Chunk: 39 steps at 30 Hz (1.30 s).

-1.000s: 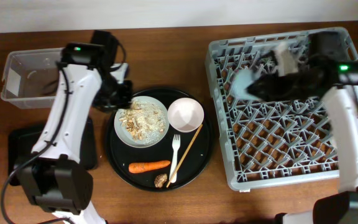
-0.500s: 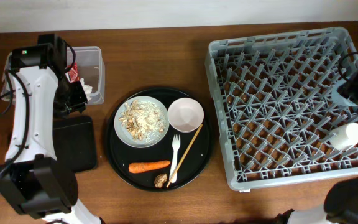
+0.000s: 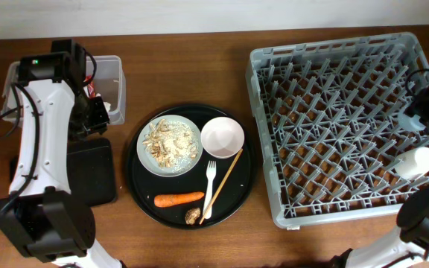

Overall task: Sort waste into correct bins and load items into the dishwasher rack
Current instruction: 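Place the blue cup in the rack with the right gripper, then grasp the pink bowl on the tray with the right gripper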

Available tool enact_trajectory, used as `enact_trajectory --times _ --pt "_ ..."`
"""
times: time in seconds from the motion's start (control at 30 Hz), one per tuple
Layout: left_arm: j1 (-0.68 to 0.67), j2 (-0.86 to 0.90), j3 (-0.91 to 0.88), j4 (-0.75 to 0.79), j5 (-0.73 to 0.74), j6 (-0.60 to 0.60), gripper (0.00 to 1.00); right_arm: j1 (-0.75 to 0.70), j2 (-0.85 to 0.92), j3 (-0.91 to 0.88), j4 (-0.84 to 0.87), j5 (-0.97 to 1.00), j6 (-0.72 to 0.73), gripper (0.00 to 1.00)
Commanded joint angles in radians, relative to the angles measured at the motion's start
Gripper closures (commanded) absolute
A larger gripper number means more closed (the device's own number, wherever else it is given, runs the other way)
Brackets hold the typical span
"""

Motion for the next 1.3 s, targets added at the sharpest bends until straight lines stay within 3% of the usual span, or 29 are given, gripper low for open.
enact_trajectory --times 0.0,0.1,0.5,0.63,0.83,1.07,1.27 --pt "-0.006 -0.031 0.002 -0.005 -0.011 -0.013 0.62 0.001 0.032 0.017 0.009 -0.068 0.010 0.13" --pt "-0.013 -0.031 0.002 -0.010 -0.011 -0.014 0.62 0.001 0.035 0.017 0.008 -0.068 0.010 0.00" --pt "-0.033 -0.031 0.002 0.000 0.035 -0.013 0.61 0.042 -0.074 0.017 -0.110 -0.232 -0.051 0.03" --pt "-0.043 -0.031 0.002 0.012 0.082 -0.009 0.58 0.180 -0.169 0.017 -0.173 -0.306 -0.137 0.03" --pt "-0.052 -0.031 0.002 0.023 0.092 -0.010 0.57 0.544 -0.197 0.017 -0.191 -0.318 -0.220 0.14" --pt "-0.061 -0.030 0.002 0.026 0.092 -0.009 0.57 0.922 -0.091 0.017 -0.067 -0.084 -0.223 0.18" --pt "-0.065 -0.030 0.002 0.026 0.092 -0.009 0.57 1.037 0.056 0.017 0.026 0.021 -0.210 0.21"
